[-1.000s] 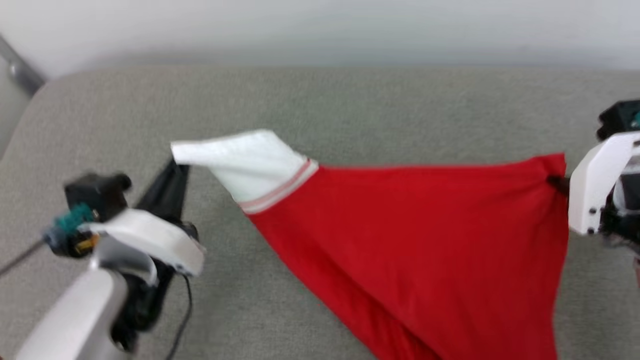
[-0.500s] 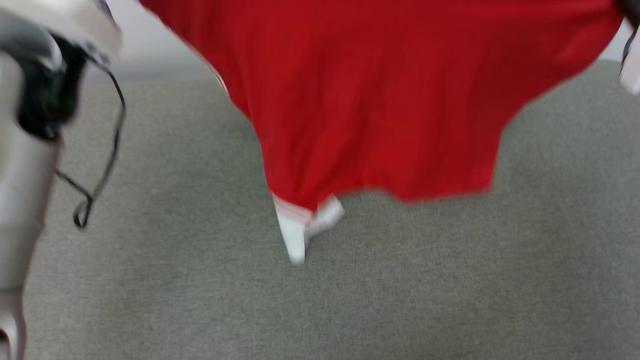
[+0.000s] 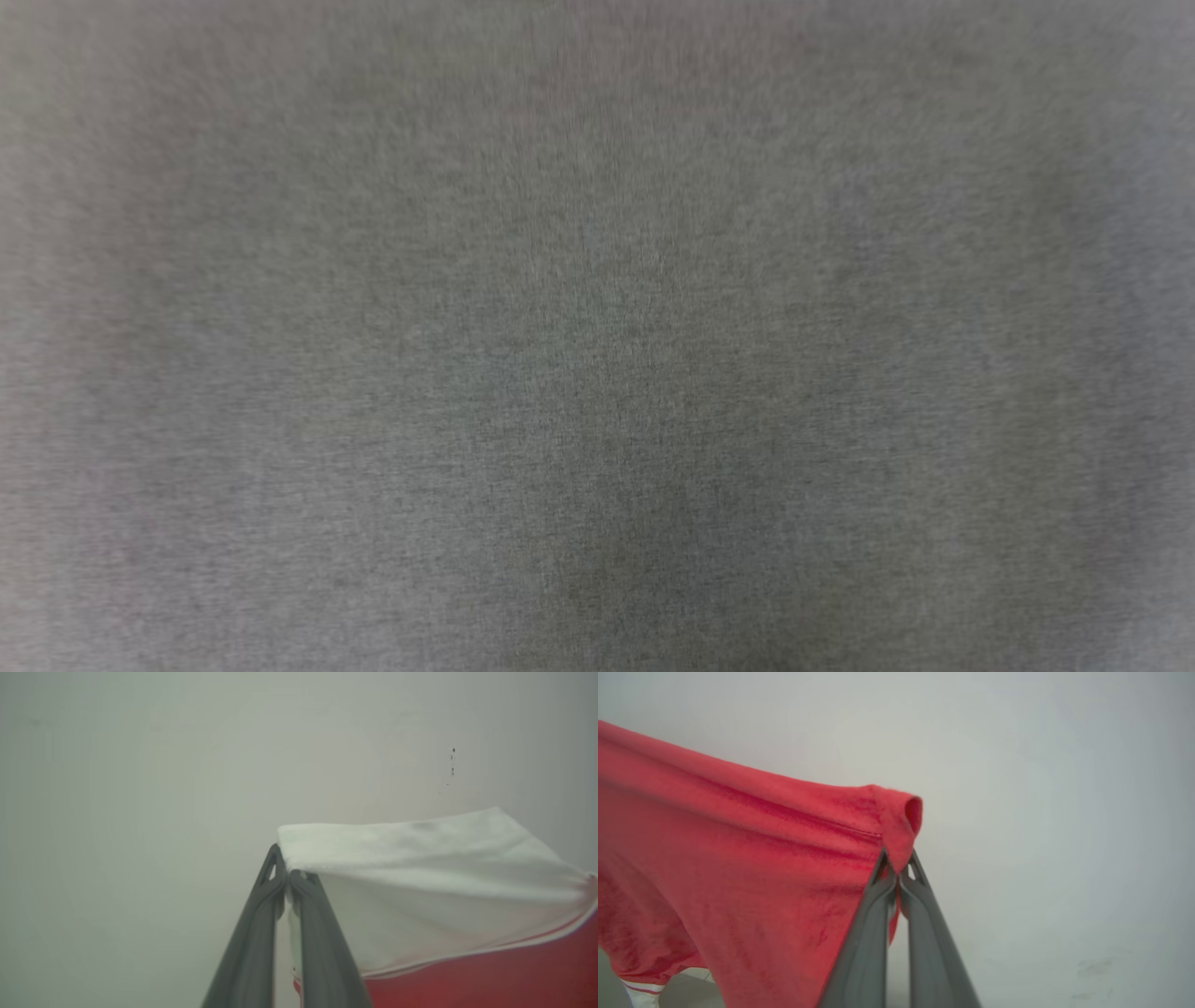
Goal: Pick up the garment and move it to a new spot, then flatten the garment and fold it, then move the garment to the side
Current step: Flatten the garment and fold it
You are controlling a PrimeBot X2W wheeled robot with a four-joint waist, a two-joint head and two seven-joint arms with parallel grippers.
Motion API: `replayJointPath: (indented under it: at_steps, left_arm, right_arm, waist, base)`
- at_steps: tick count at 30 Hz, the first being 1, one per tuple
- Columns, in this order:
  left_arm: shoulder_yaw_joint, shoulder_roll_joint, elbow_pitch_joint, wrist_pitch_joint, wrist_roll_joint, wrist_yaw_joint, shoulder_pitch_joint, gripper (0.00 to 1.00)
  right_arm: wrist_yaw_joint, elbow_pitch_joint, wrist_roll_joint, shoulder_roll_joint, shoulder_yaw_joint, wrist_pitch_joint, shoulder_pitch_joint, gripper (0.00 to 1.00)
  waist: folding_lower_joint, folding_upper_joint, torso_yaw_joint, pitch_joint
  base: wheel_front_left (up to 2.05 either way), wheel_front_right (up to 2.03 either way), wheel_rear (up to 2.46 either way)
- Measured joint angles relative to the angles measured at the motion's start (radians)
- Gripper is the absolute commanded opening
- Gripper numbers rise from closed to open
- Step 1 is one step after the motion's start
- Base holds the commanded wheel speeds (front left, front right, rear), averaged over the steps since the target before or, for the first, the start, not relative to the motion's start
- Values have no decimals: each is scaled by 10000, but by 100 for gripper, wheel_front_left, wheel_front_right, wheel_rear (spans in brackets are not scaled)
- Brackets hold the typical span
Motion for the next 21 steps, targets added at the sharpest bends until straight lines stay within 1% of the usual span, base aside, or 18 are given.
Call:
replayJointPath:
  at_steps: [6, 12, 16, 21]
  left_arm:
    - [-23, -121, 709, -228, -2, -138, -500, 0]
    - [-10, -403, 1522, -658, -234, -368, -419, 0]
    - [4, -669, 2036, -1135, -447, -619, 38, 0]
    - [27, -957, 2395, -1774, -606, -972, 1096, 0]
  right_arm:
    - [-2, 817, 59, 111, 546, -905, -896, 0]
    - [-2, 1877, 364, 249, 1220, -1578, -1150, 0]
    - [-2, 2439, 541, 286, 1628, -1860, -1063, 0]
    - [-6, 2715, 1003, 46, 2213, -2107, -153, 0]
  waist:
    - [1, 0, 3, 1361]
    - [2, 0, 85, 2327]
    - [2, 0, 226, 2463]
    - [1, 0, 366, 2029]
  base:
    - [0, 0, 0]
    - [0, 0, 0]
    - [0, 0, 0]
    - [0, 0, 0]
